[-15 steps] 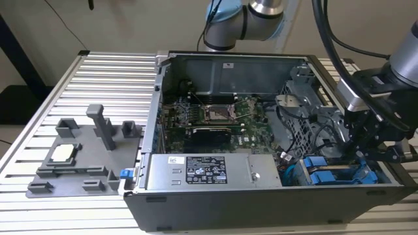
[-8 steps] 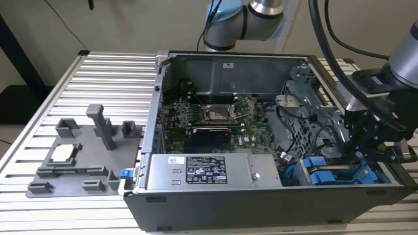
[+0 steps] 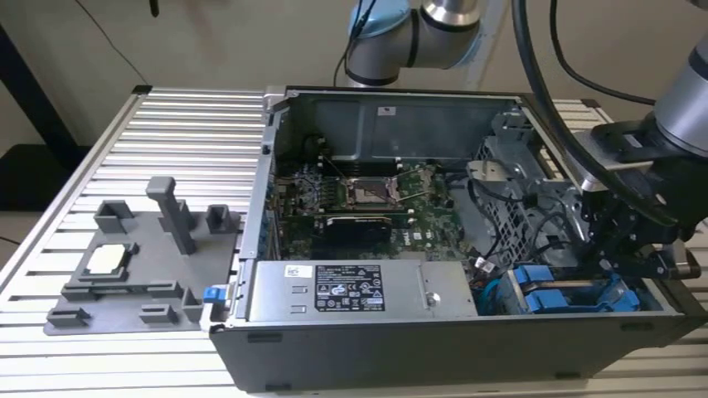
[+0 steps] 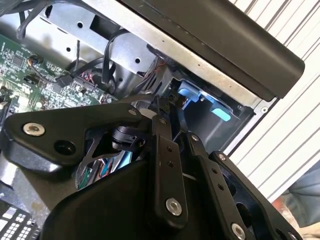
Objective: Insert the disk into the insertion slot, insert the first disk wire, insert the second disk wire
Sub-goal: 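Insert the first disk wire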
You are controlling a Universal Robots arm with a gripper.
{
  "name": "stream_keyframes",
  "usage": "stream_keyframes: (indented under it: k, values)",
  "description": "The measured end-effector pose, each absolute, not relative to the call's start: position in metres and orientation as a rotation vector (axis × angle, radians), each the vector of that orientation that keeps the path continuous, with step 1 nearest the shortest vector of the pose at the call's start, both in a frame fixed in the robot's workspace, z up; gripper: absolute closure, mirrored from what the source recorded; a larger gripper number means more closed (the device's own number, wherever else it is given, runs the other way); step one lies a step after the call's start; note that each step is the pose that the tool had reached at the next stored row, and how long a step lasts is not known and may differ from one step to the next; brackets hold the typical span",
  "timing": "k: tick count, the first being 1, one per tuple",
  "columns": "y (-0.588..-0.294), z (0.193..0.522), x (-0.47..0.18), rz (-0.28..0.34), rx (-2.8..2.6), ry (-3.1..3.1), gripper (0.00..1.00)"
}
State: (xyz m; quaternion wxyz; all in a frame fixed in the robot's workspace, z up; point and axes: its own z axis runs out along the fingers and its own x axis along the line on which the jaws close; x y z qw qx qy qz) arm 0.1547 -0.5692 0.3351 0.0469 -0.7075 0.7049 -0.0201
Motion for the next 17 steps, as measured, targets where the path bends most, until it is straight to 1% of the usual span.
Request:
stream_keyframes:
  k: [8,9,10,17]
  values:
    - [-0.569,0.335,0.155,-0.061,-2.158,2.151,0.80]
    - [-0.569,0.335,0.155,-0.061,-2.159,2.151,0.73]
    - [-0.569,0.336,0.155,-0.061,-2.159,2.151,0.73]
    - [-0.569,0.361,0.155,-0.061,-2.159,2.151,0.73]
